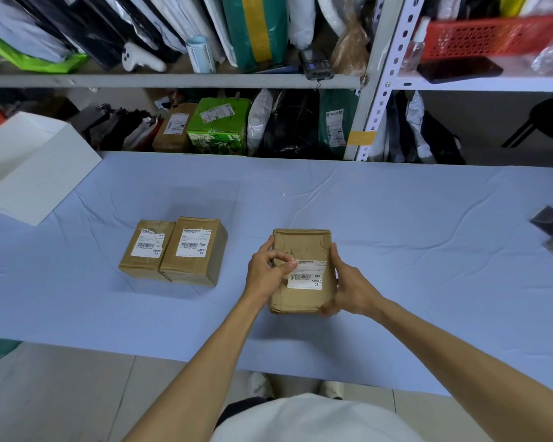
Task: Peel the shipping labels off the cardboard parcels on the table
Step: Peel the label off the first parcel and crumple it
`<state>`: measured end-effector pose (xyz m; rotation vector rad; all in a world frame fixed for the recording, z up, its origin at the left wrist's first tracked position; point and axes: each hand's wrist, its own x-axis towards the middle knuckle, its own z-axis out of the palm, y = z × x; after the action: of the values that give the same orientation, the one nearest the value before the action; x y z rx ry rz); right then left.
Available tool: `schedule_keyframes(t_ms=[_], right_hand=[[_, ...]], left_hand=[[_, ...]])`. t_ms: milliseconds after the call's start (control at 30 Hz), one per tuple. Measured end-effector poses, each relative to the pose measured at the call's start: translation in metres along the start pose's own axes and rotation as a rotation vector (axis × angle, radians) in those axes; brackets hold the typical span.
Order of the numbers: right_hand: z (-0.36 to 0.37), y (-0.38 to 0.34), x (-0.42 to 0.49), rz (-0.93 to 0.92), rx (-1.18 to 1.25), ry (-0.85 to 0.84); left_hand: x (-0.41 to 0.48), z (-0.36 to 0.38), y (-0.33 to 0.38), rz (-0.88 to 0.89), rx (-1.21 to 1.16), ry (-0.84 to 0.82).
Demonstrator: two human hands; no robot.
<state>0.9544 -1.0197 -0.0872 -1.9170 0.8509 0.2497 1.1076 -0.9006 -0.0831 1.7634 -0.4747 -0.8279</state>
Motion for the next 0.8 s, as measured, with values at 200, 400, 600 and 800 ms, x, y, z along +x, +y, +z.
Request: schedule_keyframes(t_ms=[200, 400, 600, 800], right_hand=[[0.0005, -0.0015, 0.0005, 0.002, -0.007, 0.001], [0.0017, -0.0014, 0.0014, 0.01, 0.007, 0.018], [0.0032, 0.0001, 0.002, 0.011, 0.016, 0.022], [0.005, 0.0017, 0.0021, 0.016, 0.01, 0.021]], left_hand=[[0.0024, -0.0012, -0.0006, 0.001, 0.005, -0.005], [0.0046, -0.0013, 0.0005, -0.003, 0.012, -0.001], [0.0029, -0.0027, 0.0005, 0.0, 0.003, -0.009], [0.0028, -0.0039, -0.0009, -0.01, 0.007, -0.013]])
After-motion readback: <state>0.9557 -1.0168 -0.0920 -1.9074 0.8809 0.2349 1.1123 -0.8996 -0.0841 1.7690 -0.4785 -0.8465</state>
